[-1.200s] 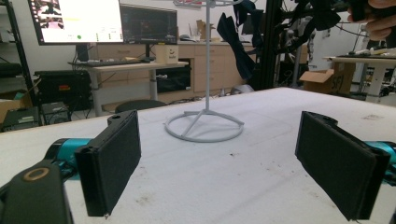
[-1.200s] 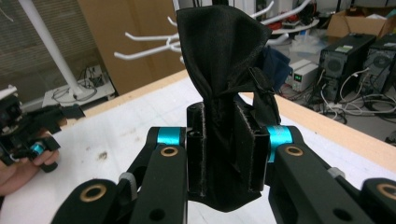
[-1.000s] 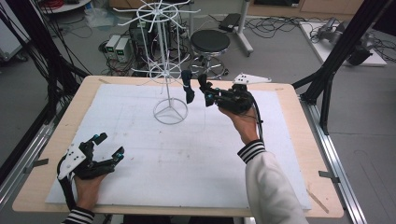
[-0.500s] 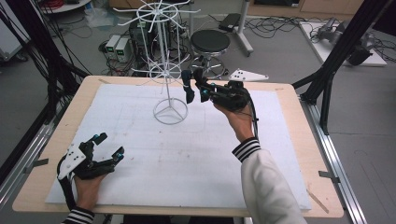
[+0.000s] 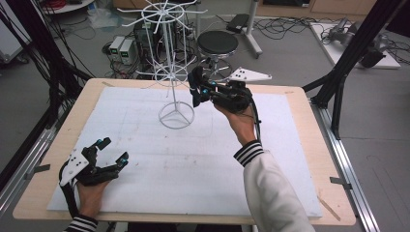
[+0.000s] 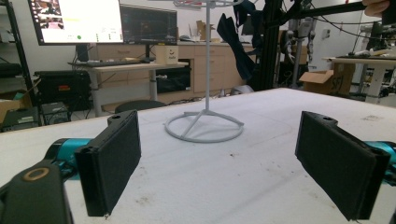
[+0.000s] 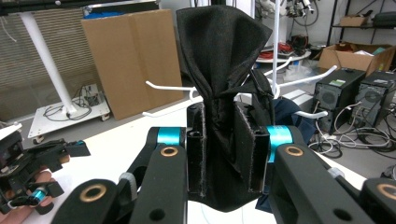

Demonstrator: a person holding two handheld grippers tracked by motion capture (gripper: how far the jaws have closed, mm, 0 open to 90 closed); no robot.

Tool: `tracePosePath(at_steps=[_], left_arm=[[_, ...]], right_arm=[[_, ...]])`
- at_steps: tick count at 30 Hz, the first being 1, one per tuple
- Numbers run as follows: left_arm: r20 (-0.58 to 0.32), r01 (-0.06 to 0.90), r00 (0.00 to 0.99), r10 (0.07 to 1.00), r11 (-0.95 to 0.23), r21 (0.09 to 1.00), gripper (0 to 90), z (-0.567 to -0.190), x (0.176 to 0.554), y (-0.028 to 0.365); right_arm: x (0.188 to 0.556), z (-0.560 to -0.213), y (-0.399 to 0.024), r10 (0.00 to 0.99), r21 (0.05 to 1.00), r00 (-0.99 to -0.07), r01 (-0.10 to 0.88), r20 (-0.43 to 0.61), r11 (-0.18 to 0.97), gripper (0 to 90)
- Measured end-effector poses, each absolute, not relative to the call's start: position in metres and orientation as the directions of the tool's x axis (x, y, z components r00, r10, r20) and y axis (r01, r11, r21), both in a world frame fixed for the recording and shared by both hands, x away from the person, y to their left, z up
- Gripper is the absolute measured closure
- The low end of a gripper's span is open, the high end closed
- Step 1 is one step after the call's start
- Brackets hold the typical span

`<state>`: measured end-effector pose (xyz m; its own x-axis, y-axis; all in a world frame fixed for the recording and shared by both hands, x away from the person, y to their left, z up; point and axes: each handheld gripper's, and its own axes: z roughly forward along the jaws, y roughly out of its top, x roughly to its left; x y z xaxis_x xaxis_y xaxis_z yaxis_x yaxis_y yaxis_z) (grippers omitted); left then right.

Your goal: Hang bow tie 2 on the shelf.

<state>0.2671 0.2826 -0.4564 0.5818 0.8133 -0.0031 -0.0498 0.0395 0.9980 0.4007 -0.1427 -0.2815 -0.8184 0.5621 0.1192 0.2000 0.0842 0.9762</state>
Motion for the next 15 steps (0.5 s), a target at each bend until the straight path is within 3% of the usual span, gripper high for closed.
tracePosePath(at_steps=[15], left_arm=[[-0.002,-0.052,0.582,0.813,0.039,0.998,14.6,-0.456,0.267,0.283]], right_arm=[[0.396,-0.279,-0.13,0.558,0.976,-0.819,0.204,0.131,0.07,75.9]])
